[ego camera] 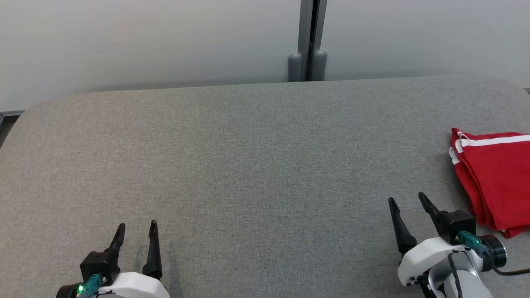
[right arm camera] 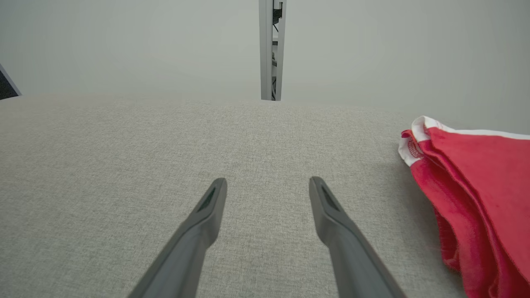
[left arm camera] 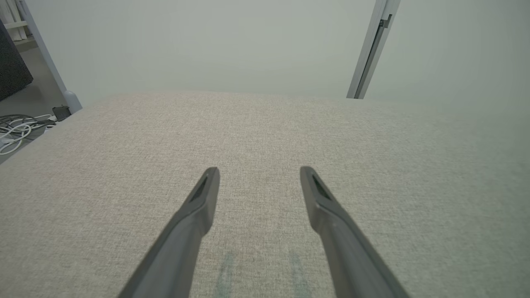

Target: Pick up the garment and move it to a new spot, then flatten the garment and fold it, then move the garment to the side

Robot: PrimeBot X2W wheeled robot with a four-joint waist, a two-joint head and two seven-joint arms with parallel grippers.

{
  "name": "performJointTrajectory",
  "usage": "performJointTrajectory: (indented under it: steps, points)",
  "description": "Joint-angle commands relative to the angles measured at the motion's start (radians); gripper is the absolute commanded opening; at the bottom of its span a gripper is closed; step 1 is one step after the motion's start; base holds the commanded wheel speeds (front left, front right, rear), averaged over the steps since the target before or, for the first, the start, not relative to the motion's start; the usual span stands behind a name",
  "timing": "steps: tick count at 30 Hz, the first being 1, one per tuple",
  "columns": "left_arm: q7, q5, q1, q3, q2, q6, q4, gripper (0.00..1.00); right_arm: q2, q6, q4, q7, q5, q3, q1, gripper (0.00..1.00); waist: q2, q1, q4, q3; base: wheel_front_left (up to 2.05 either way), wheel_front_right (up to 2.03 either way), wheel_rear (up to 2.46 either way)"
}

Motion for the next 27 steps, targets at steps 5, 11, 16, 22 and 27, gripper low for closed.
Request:
performJointTrajectory:
  steps: [5, 11, 16, 22, 27]
  points:
    - [-0.005, 0.006, -0.014, -0.001, 0.004, 0.01, 0.001, 1.0, -0.005, 0.0, -0.004, -0.004, 0.012, 0.024, -0.008, 1.0, -0.0001, 0.0, 0.0, 0.006, 0.0, 0.0, 0.0]
    - [-0.005, 0.011, -0.016, 0.003, 0.004, 0.008, 0.005, 1.0, -0.005, 0.0, -0.006, -0.004, 0.017, 0.031, -0.009, 1.0, -0.0001, 0.0, -0.002, 0.007, 0.0, 0.0, 0.0]
    - [-0.005, 0.011, -0.018, 0.005, 0.004, 0.008, 0.008, 1.0, -0.005, 0.0, -0.002, -0.004, 0.017, 0.029, -0.012, 1.0, -0.0001, 0.0, -0.003, 0.008, 0.0, 0.0, 0.0]
    - [-0.004, 0.015, -0.019, 0.009, 0.005, 0.007, 0.005, 1.0, -0.004, 0.0, 0.002, -0.004, 0.015, 0.036, -0.016, 1.0, -0.0001, 0.0, -0.039, 0.013, 0.0, 0.0, 0.0]
    - [-0.005, 0.016, -0.018, 0.009, 0.006, 0.007, 0.006, 1.0, -0.005, 0.0, -0.004, -0.004, 0.013, 0.028, -0.013, 1.0, -0.0001, 0.0, -0.043, 0.011, 0.0, 0.0, 0.0]
